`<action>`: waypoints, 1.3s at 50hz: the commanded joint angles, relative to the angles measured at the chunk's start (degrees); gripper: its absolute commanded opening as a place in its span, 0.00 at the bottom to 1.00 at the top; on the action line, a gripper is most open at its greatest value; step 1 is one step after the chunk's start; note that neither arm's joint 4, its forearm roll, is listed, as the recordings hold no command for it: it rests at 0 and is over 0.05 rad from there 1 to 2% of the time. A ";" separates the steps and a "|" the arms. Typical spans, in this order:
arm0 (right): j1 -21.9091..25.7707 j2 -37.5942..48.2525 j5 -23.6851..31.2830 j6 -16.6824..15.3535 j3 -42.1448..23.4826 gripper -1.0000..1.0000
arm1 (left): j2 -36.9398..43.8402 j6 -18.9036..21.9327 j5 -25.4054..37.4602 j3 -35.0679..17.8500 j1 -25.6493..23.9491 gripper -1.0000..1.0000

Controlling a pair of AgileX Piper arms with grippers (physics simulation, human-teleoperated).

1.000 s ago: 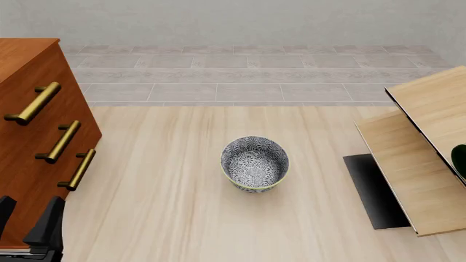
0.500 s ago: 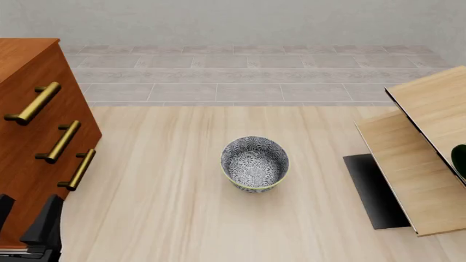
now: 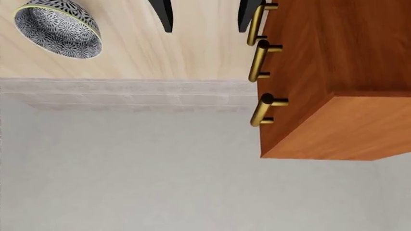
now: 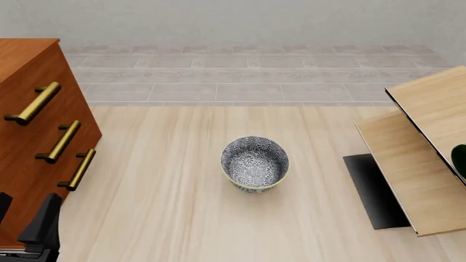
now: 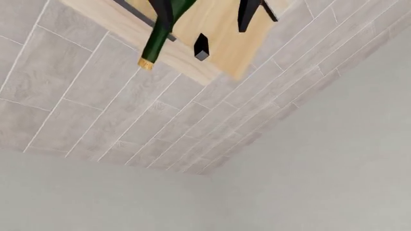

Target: Put the wine bottle on the wine rack.

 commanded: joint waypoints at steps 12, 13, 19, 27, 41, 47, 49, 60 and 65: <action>9.14 -8.11 3.59 -1.95 0.99 1.00 | 0.00 1.02 0.70 -0.96 -0.63 1.00; 9.93 -8.58 3.95 -2.76 0.93 1.00 | 0.00 1.05 0.78 -1.06 -0.69 1.00; 12.89 -10.66 4.68 -2.87 1.85 1.00 | 0.00 1.35 1.15 -1.52 -1.00 1.00; 17.25 -14.22 5.01 -3.51 4.04 1.00 | 0.00 1.54 1.81 -2.17 -1.57 1.00; 24.56 -21.06 4.51 -4.43 9.48 1.00 | 0.00 2.37 2.28 -2.59 -2.30 1.00; 28.18 -24.42 4.85 -7.05 10.89 1.00 | 0.00 2.60 2.60 -2.77 -2.44 1.00; 28.98 -25.25 5.09 -6.70 11.28 1.00 | 0.00 2.78 2.72 -2.87 -2.57 1.00; 34.41 -30.39 6.72 -8.54 11.68 1.00 | 0.00 3.28 3.72 -4.10 -3.15 1.00; 36.57 -32.96 7.18 -8.71 12.55 1.00 | 0.00 3.29 4.57 -5.24 -3.37 1.00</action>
